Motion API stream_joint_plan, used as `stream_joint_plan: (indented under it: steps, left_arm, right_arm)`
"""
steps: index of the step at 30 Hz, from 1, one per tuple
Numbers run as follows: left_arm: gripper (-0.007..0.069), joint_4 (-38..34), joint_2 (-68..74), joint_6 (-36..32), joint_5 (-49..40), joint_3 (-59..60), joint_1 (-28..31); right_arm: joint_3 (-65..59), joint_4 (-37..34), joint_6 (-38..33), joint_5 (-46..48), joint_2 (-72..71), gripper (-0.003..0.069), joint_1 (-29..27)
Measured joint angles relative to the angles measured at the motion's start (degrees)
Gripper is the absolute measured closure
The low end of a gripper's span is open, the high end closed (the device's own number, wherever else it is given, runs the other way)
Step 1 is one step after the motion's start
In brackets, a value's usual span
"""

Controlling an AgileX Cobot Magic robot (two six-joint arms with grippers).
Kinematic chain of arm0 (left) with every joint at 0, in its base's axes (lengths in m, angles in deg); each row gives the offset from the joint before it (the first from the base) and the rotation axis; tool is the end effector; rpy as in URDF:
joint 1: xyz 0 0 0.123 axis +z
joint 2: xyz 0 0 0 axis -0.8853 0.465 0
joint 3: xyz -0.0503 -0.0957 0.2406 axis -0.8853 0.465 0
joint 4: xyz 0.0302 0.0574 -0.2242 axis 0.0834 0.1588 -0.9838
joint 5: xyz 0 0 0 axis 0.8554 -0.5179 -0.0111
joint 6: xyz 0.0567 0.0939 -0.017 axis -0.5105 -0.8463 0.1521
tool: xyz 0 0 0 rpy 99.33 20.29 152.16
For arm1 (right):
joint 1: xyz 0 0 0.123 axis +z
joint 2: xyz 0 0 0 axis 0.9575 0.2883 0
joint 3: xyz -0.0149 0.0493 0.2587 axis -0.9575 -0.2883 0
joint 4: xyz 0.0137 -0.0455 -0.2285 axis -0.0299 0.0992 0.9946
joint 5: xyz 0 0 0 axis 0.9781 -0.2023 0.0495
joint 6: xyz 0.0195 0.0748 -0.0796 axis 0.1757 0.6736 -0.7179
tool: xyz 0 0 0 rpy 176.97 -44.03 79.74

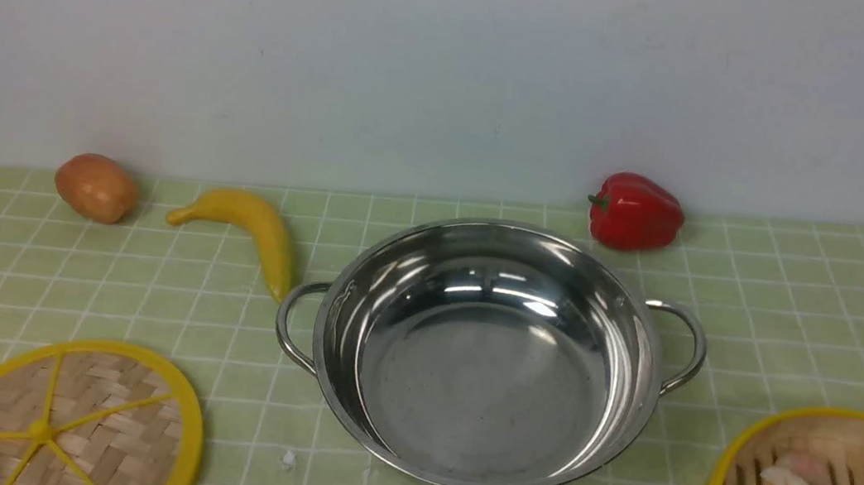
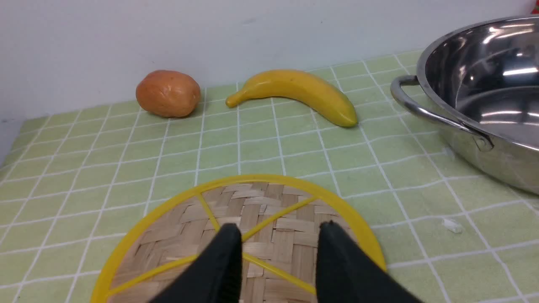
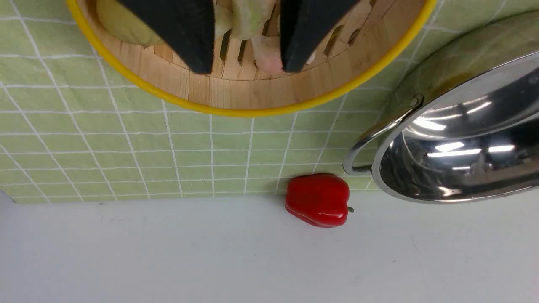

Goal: Place the steamer in the pot on the green tablecloth, and put the lid on the steamer.
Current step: 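Reach for and grasp the rim of the bamboo steamer holding the buns with the right gripper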

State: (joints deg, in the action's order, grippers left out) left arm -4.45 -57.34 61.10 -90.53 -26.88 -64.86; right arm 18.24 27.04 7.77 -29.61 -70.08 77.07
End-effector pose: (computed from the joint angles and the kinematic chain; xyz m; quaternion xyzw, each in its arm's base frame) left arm 0.0758 -0.0041 0.1749 0.0669 0.7907 0.0207 0.6082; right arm 0.0757 0.0060 0.1740 0.0412 0.7943 0.0773 0.6012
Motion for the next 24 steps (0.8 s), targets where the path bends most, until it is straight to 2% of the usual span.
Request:
stream_joint_plan:
  steps: [24]
  left_arm:
    - [0.0382, 0.0, 0.0, 0.0, 0.0, 0.0, 0.0]
  right_arm:
    - [0.0, 0.1, 1.09, 0.0, 0.0, 0.0416, 0.0]
